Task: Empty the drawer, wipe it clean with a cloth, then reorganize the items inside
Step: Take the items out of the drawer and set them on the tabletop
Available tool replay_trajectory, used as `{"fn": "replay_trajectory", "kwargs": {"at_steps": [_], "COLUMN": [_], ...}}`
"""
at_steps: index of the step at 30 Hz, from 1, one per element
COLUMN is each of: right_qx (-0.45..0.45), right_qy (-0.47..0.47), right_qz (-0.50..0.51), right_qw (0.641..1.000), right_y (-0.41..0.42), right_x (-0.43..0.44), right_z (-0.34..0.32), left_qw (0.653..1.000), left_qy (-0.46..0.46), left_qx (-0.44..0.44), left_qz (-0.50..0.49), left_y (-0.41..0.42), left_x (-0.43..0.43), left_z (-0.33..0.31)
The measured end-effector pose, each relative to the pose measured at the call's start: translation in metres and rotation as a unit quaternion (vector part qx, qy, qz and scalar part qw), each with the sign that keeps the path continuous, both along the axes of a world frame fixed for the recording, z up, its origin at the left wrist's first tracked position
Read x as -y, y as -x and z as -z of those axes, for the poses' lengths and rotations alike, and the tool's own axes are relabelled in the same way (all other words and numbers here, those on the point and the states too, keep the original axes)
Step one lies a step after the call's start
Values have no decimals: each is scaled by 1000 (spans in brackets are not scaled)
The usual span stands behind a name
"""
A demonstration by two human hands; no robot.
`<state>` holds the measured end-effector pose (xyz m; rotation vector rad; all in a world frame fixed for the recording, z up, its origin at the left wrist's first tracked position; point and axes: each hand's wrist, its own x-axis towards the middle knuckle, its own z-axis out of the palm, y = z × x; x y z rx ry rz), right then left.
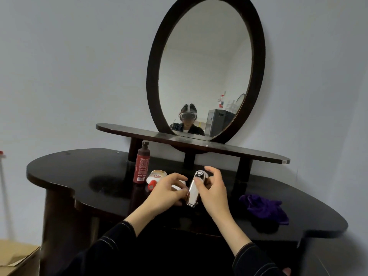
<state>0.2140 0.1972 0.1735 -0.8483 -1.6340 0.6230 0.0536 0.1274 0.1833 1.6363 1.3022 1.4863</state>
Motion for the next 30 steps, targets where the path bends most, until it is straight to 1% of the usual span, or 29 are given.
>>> {"fn": "replay_trajectory", "kwargs": {"at_steps": [1,3,5,8,12,16,17,19,20,22,26,30], "right_qx": [-1,23,71,160,285,339,365,418,429,421,367,288], "right_qy": [7,14,1,-13,-39,-41,-43,-53,-55,-51,-36,11], "right_qz": [18,51,77,112,162,211,219,225,222,217,238,192], "right_qw": [1000,998,994,981,944,916,904,879,874,879,899,938], "right_y": [-1,-3,-3,0,6,9,9,9,9,9,7,4], "right_x": [-1,-3,-4,-1,-1,0,0,0,0,1,4,4], "right_z": [0,1,2,0,1,1,2,4,4,3,0,0], "left_qw": [999,989,982,985,989,989,989,989,989,988,989,988], "left_qy": [-16,-36,-29,-4,15,22,24,28,29,31,31,31], "left_qx": [6,34,71,67,42,40,38,44,49,52,58,64], "left_qz": [-47,-137,-172,-162,-144,-139,-139,-139,-140,-139,-135,-133], "left_y": [1,7,13,12,12,13,13,13,13,13,14,14], "left_x": [-2,-4,-6,-10,-13,-14,-14,-14,-14,-14,-14,-15], "left_z": [1,4,6,9,9,10,10,10,10,10,10,11]}}
